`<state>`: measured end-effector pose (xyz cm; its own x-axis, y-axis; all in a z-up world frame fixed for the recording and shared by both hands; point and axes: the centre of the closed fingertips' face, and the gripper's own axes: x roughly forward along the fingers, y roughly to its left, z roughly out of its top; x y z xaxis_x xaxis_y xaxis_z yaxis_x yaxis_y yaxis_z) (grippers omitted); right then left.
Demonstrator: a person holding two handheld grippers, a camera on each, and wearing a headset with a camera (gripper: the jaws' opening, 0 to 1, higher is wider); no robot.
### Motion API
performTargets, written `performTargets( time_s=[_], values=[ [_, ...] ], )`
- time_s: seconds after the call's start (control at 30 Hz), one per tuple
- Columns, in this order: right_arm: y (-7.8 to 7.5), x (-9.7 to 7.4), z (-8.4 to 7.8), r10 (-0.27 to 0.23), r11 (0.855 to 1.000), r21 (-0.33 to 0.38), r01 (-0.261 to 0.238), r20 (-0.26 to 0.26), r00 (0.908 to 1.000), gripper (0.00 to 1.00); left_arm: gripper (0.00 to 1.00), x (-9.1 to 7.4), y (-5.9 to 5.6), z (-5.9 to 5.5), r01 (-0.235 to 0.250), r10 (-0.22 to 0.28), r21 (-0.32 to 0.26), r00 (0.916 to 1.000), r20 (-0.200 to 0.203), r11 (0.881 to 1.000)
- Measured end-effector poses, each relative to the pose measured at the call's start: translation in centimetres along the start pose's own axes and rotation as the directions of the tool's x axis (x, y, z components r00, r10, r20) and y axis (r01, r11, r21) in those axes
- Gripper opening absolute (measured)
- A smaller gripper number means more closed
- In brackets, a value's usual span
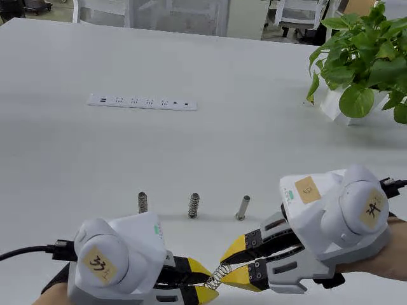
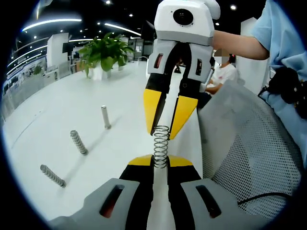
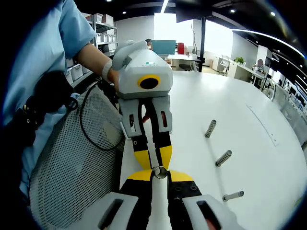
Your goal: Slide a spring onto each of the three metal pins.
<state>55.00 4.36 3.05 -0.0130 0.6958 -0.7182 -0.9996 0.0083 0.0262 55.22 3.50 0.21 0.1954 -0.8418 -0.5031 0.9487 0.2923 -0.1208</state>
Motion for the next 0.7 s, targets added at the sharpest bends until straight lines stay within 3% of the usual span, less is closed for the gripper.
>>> performTargets(
  time_s=[0.23,0.37,0.7],
  values=[
    [-0.02,-0.35,-0.19,-0.002,1.0,0.002,0.002,-0.008,1.0,0.08,0.06,0.11,-0.21,0.19,0.009,-0.009,0.014,1.0,-0.002,1.0],
    [-0.22,-0.67,0.08,-0.005,1.0,-0.002,0.005,-0.008,1.0,0.21,0.06,0.14,-0.23,0.29,0.013,-0.013,0.023,0.9999,-0.004,1.0],
    [0.1,-0.27,-0.58,0.054,0.996,-0.067,-0.061,-0.109,0.9926,0.2,0.06,0.39,-0.25,0.62,0.018,-0.018,0.031,0.9998,-0.003,0.999]
  ],
)
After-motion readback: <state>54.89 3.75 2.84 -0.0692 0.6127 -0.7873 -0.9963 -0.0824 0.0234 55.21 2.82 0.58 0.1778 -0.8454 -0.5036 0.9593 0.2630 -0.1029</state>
